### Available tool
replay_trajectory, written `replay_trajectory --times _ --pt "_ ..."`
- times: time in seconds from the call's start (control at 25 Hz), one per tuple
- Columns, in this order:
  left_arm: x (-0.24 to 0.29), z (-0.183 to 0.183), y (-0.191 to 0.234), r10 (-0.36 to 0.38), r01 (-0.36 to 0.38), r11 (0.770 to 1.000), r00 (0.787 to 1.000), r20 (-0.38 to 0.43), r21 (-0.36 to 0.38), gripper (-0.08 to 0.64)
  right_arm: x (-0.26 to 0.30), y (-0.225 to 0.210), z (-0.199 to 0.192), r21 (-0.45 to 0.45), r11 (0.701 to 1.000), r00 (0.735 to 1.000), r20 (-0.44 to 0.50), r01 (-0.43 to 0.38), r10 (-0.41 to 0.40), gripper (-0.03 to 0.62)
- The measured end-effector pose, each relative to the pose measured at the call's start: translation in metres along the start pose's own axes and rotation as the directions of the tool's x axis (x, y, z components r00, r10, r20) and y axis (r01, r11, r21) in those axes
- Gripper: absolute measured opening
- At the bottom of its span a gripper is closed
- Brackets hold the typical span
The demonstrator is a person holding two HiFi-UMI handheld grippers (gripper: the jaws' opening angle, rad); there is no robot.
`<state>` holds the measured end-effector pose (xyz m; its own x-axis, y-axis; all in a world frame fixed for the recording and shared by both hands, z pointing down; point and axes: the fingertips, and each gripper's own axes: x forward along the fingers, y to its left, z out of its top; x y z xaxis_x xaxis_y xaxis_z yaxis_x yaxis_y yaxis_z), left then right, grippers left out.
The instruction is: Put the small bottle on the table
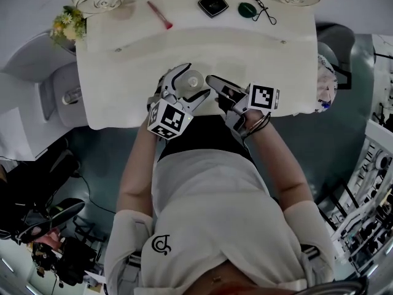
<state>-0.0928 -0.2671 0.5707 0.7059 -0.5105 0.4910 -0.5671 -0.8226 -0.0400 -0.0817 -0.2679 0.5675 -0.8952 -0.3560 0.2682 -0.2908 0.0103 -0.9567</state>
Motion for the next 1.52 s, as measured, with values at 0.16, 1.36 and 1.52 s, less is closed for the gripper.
replay_trajectory --times 0.16,1.36,1.52 --pt "-0.025 0.03 0.01 0.124 -0.126 0.992 0.99 0.062 0.024 0.305 -0.017 0.03 0.015 -0.096 0.995 0.998 0.066 0.003 0.003 0.032" --pt "-0.167 0.166 0.079 0.428 -0.409 0.904 0.851 0.303 -0.129 0.014 -0.089 0.216 0.08 -0.874 0.297 0.866 0.452 0.383 0.214 0.006" --pt "-0.17 0.174 0.082 0.431 -0.416 0.902 0.846 0.315 -0.117 0.013 -0.086 0.215 0.079 -0.889 0.244 0.872 0.439 0.388 0.217 0.005"
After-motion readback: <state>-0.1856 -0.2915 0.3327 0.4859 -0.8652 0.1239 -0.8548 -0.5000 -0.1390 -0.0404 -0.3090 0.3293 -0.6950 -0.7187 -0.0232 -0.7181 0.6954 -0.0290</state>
